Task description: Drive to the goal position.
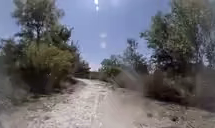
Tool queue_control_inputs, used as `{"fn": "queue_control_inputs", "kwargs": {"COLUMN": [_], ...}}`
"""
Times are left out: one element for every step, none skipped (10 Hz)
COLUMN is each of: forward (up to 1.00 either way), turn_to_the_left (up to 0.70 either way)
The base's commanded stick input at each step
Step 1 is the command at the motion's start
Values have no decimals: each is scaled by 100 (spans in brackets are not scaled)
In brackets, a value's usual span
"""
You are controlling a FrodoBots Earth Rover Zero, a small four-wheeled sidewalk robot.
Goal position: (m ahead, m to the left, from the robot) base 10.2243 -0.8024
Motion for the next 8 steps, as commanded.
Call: {"fn": "queue_control_inputs", "kwargs": {"forward": [70, 70, 70, 70, 70, 70, 70, 70], "turn_to_the_left": [3, 13, 14, 14, 12, 0, 0, 0]}}
